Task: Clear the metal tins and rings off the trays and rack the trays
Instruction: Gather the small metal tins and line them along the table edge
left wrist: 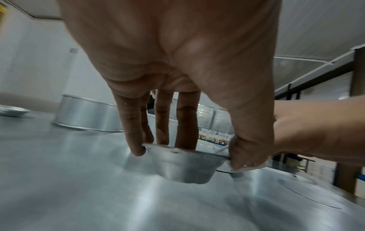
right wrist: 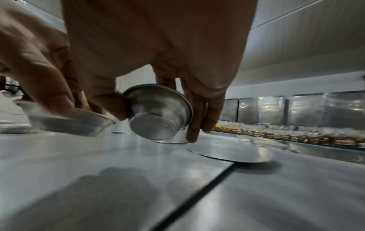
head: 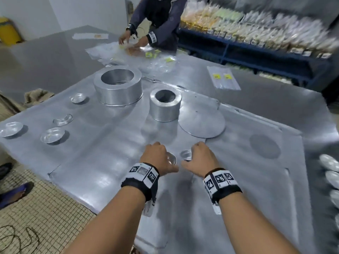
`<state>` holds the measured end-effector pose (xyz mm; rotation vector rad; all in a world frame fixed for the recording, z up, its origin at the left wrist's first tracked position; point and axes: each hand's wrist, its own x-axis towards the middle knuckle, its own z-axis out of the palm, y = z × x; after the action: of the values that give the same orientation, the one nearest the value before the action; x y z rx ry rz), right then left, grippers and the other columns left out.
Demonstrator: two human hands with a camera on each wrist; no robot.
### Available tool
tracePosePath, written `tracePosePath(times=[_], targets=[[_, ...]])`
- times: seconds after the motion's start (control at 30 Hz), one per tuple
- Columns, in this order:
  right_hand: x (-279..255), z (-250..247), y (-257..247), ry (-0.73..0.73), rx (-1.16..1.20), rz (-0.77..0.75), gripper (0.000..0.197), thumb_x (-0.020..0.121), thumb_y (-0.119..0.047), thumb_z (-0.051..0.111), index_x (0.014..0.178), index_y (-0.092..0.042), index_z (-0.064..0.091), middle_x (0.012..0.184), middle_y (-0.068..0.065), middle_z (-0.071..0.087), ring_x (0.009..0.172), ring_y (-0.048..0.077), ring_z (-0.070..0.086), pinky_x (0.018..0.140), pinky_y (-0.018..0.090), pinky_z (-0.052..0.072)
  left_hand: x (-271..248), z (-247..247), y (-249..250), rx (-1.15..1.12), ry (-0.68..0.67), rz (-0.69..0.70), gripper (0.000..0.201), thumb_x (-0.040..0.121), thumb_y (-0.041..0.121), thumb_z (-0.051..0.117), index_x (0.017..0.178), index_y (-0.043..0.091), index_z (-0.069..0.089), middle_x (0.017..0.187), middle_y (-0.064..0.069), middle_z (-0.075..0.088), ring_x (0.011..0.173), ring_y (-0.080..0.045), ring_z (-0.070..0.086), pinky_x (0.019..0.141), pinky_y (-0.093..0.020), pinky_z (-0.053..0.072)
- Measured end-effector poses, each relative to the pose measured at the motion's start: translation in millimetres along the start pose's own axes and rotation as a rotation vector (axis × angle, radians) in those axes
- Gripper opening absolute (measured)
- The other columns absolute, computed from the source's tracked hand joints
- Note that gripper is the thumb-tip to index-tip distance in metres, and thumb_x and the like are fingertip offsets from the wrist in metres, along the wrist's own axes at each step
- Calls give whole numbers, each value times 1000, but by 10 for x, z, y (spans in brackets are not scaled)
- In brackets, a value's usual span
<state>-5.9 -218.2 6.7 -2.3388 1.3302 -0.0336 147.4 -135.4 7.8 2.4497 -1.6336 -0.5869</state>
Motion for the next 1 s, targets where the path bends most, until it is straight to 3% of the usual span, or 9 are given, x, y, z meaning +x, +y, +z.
tracePosePath(times=[0.07, 0.13, 0.2, 0.37, 0.43, 0.6, 0.7, 0.93, 1.0], targets=[[-125, -117, 295, 7, 54, 74, 26, 61, -53, 62, 74, -31, 60, 93, -1, 54, 89, 25, 65, 75, 26, 47, 25, 49, 307, 2, -10, 50, 50, 56, 66, 70, 80, 22, 67, 90, 2, 49, 92, -25, 54, 77, -30, 51], [-239, -211, 587, 36, 82, 154, 36, 59, -53, 70, 75, -25, 53, 85, -2, 50, 87, 25, 65, 68, 25, 41, 28, 65, 634, 22, -39, 130, 37, 63, 61, 74, 62, 31, 53, 89, 0, 47, 92, -26, 56, 77, -28, 46], [-348, -298, 877, 56, 131, 226, 59, 52, -60, 70, 87, -14, 54, 86, 0, 54, 83, 26, 62, 66, 26, 42, 32, 103, 945, 52, -77, 196, 45, 69, 55, 76, 56, 32, 40, 86, -1, 46, 90, -26, 55, 75, -27, 41], [-631, -641, 1555, 115, 108, 334, 53, 55, -37, 81, 97, -11, 62, 95, 7, 67, 89, 29, 67, 74, 33, 56, 204, 329, 1664, 126, -111, 371, 30, 67, 62, 68, 87, 40, 72, 70, 8, 38, 85, -19, 55, 74, -27, 40], [-741, -788, 1800, 136, 85, 344, 48, 58, -33, 82, 97, -12, 62, 100, 6, 66, 93, 28, 66, 78, 35, 55, 259, 414, 1957, 148, -113, 438, 30, 69, 59, 68, 90, 38, 73, 68, 9, 41, 86, -17, 55, 75, -26, 35], [-941, -1126, 2443, 201, 110, 425, 87, 55, -35, 88, 132, -16, 52, 126, 5, 61, 114, 25, 59, 91, 33, 51, 412, 618, 2718, 76, -142, 496, 32, 66, 54, 72, 84, 30, 60, 87, 2, 62, 95, -22, 58, 77, -27, 39], [-1003, -1348, 2852, 163, 71, 503, 76, 56, -41, 87, 121, -12, 60, 116, 7, 65, 104, 25, 62, 80, 27, 49, 527, 708, 3222, 58, -140, 537, 48, 66, 51, 74, 97, 17, 60, 99, -4, 66, 96, -26, 61, 76, -29, 48], [-957, -1927, 3958, 242, 110, 613, 69, 57, -40, 85, 117, -14, 62, 103, 2, 64, 95, 21, 62, 81, 31, 53, 1048, 964, 4424, 78, -144, 663, 57, 71, 53, 71, 107, 11, 61, 99, -11, 68, 99, -31, 61, 82, -34, 51], [-870, -2101, 4312, 263, 110, 627, 75, 55, -43, 86, 121, -15, 62, 112, 3, 64, 101, 21, 61, 84, 31, 52, 1221, 1045, 4761, 85, -131, 689, 56, 73, 53, 70, 108, 11, 62, 98, -10, 68, 97, -30, 62, 81, -35, 52]])
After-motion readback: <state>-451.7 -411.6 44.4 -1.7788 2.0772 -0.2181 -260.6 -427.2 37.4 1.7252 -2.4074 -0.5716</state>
